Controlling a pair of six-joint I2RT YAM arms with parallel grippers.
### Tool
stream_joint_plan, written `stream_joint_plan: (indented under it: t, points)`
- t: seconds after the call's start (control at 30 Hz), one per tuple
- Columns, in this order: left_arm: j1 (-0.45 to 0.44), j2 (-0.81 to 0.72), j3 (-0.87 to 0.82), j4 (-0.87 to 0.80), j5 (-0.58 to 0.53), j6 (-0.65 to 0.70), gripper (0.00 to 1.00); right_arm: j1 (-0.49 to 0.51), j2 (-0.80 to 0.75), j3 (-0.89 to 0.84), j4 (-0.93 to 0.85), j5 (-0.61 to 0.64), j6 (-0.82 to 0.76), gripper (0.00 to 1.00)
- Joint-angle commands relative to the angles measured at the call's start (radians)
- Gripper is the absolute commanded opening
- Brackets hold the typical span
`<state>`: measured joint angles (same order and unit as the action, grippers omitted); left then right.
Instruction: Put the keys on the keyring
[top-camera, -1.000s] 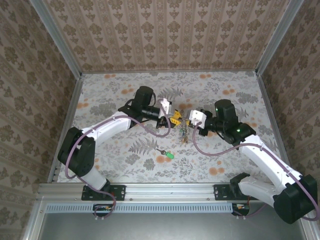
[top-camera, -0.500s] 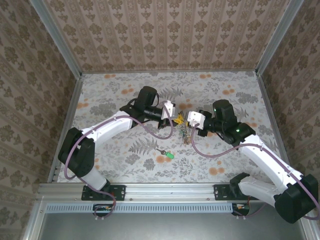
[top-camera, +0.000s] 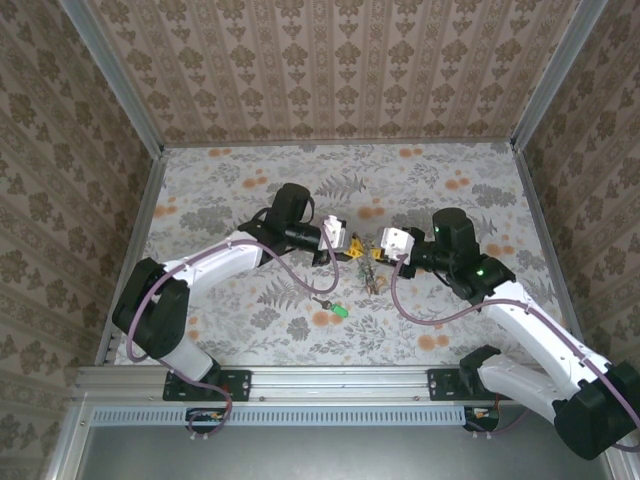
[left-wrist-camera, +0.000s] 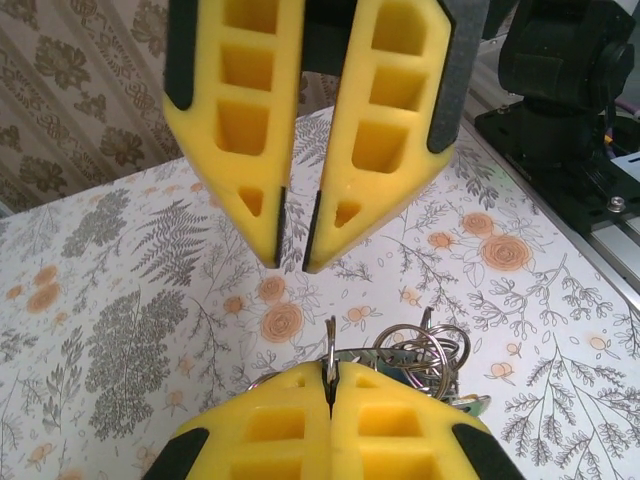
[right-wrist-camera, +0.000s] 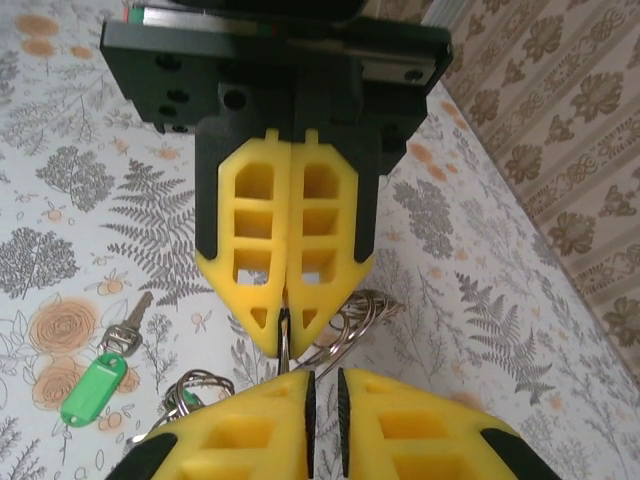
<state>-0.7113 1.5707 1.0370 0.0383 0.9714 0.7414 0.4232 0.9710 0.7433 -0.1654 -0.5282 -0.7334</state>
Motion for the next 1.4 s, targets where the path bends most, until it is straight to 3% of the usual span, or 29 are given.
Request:
stream_joint_plan:
  t: [0.0, 0.17, 0.43, 0.87, 0.97, 1.13, 1.23, 1.37]
  points:
    - [0.003, -0.05, -0.007, 0.078, 0.053, 0.049, 0.0, -0.006, -0.014, -0.013, 0.046, -0.072, 0.028, 0.2]
    - [0.003, -0.061, -0.023, 0.107, 0.045, 0.071, 0.0, -0.006, -0.008, -0.021, 0.032, -0.084, 0.02, 0.26]
    - [-0.004, -0.084, -0.028, 0.091, 0.044, 0.137, 0.0, -0.006, 0.004, -0.013, 0.023, -0.085, 0.013, 0.25]
    - [-0.018, -0.086, -0.031, 0.129, 0.039, 0.125, 0.0, -0.006, 0.032, -0.024, 0.052, -0.056, 0.013, 0.25]
    - [-0.021, -0.086, -0.027, 0.132, 0.048, 0.124, 0.0, -0.006, 0.044, -0.02, 0.062, -0.051, 0.012, 0.19]
    - [-0.024, -0.085, -0.023, 0.13, 0.049, 0.121, 0.0, -0.005, 0.055, -0.014, 0.066, -0.053, 0.006, 0.0]
    - [-0.024, -0.091, -0.019, 0.11, 0.031, 0.121, 0.0, -0.006, 0.045, -0.023, 0.077, -0.04, -0.004, 0.0]
    - [-0.026, -0.116, -0.02, 0.018, -0.018, 0.155, 0.12, -0.006, 0.007, -0.054, 0.142, -0.053, 0.014, 0.0]
